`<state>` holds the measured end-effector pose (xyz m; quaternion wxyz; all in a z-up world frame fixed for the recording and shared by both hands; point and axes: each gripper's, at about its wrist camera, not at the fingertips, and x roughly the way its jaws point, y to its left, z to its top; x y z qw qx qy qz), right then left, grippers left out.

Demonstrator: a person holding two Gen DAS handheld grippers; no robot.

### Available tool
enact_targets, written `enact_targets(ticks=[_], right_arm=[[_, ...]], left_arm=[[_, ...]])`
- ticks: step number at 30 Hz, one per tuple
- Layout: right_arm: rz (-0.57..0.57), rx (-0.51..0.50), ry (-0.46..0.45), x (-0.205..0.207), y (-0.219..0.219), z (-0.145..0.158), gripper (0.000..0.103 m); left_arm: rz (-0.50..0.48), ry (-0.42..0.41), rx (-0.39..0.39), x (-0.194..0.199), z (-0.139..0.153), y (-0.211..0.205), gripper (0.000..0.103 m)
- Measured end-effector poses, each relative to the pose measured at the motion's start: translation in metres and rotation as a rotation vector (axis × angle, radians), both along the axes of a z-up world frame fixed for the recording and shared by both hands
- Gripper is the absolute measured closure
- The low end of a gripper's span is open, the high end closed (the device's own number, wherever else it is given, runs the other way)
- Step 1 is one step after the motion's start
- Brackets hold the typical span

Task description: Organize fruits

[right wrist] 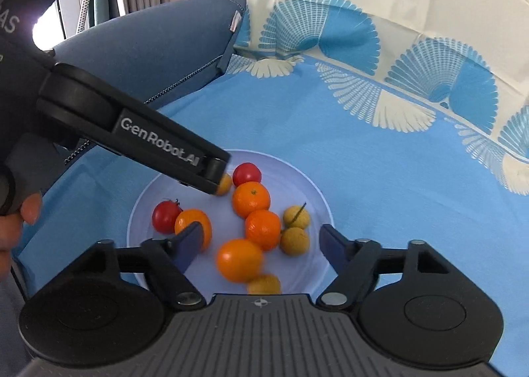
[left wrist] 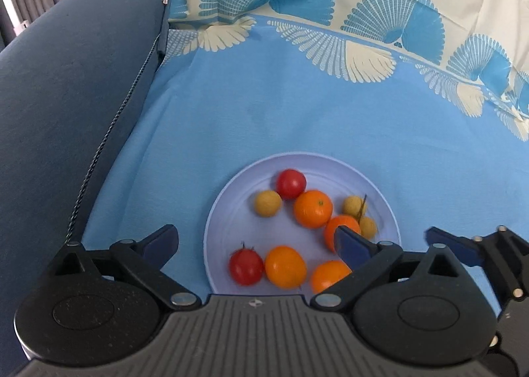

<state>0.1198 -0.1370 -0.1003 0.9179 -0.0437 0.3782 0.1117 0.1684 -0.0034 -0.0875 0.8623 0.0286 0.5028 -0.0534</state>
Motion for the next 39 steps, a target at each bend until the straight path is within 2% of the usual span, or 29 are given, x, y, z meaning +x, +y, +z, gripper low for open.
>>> enact_targets(ticks=[9, 15, 21, 30, 39], right_arm=[[-0.154, 0.054, 0.055, -0.054, -0.018, 0.031, 0.011], [-0.178, 0.037, -0.008, -0.099, -0.014, 0.054, 0.008], [-0.178, 0.029, -0.052, -0.137, -0.010, 0.067, 0.008], [-0.189, 0.022, -0.120, -0.165, -0.014, 0.084, 0.008], [-0.189, 0.025, -0.145, -0.176, -0.015, 0.092, 0.007]], left_arm=[[0.011, -0.035, -0.004, -0.063, 0.036, 0.002, 0.002], [0.039, -0.067, -0.016, -0.107, 0.057, 0.008, 0.002], [0.041, -0.135, 0.004, -0.142, 0.076, 0.008, 0.002], [0.039, -0.182, 0.011, -0.169, 0.092, 0.004, 0.002], [0.035, -0.209, 0.041, -0.180, 0.102, -0.003, 0.002]])
